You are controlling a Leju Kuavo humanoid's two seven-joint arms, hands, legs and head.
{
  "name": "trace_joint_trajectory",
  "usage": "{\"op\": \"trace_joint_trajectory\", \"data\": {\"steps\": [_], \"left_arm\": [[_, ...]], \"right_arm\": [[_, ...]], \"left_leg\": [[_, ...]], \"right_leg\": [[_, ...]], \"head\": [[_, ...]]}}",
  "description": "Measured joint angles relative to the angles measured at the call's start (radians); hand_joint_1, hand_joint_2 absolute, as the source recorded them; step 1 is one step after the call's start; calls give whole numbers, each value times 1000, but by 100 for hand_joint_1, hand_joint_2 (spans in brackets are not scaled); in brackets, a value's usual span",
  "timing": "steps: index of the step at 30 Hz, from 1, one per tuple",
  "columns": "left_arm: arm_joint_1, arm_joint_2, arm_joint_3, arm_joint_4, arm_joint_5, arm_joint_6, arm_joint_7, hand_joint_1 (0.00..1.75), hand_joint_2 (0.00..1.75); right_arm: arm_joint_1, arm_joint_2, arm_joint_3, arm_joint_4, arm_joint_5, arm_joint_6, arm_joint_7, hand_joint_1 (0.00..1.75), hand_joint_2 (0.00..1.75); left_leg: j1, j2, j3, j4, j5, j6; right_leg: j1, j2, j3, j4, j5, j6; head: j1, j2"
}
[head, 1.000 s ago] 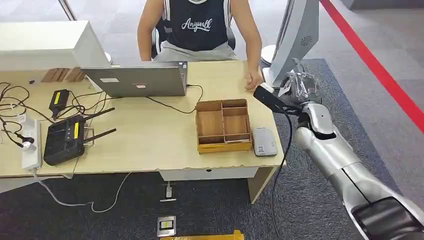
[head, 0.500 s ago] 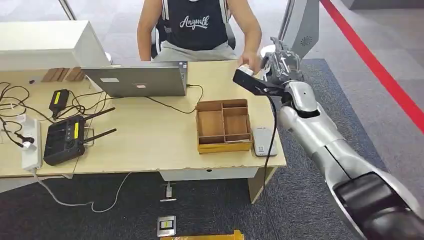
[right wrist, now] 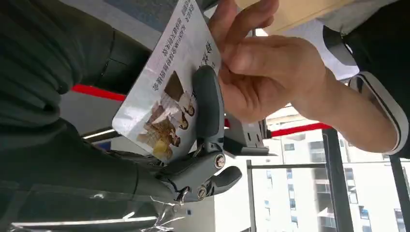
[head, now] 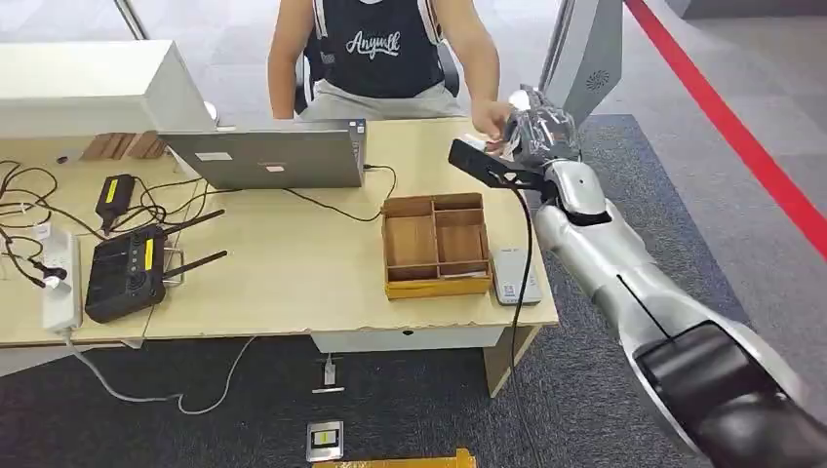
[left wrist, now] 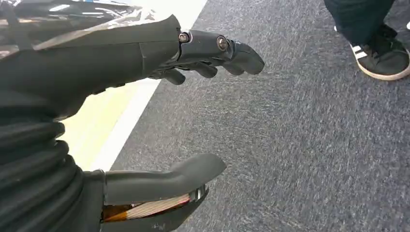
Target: Pass the card to the sensor for recognition and then transmit it.
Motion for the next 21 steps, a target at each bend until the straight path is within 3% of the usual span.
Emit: {"op": "trace_joint_trajectory", "data": {"steps": [1, 2, 3, 4, 21], "left_arm": [[0, 0, -1, 0, 1, 0, 0, 0, 175], [0, 0, -2, 0, 3, 0, 1, 0, 175], [1, 0, -2, 0, 3, 0, 2, 0, 175], [1, 0, -3, 0, 3, -2, 3, 0, 175], [1, 0, -4, 0, 1, -3, 4, 0, 175]], "right_arm": [[0, 1, 0, 6, 0, -2, 0, 65, 175], [0, 3, 1, 13, -2, -3, -3, 65, 175], [0, 5, 1, 19, -2, -7, -6, 17, 175], [0, 6, 2, 24, -3, -12, -7, 0, 175], [-2, 26, 15, 88, -6, -56, -14, 0, 175]], "left_leg": [[0, 0, 0, 0, 0, 0], [0, 0, 0, 0, 0, 0], [0, 0, 0, 0, 0, 0], [0, 0, 0, 0, 0, 0], [0, 0, 0, 0, 0, 0]], "right_leg": [[0, 0, 0, 0, 0, 0], [0, 0, 0, 0, 0, 0], [0, 0, 0, 0, 0, 0], [0, 0, 0, 0, 0, 0], [0, 0, 0, 0, 0, 0]], "head": [[0, 0], [0, 0], [0, 0], [0, 0], [0, 0]]}}
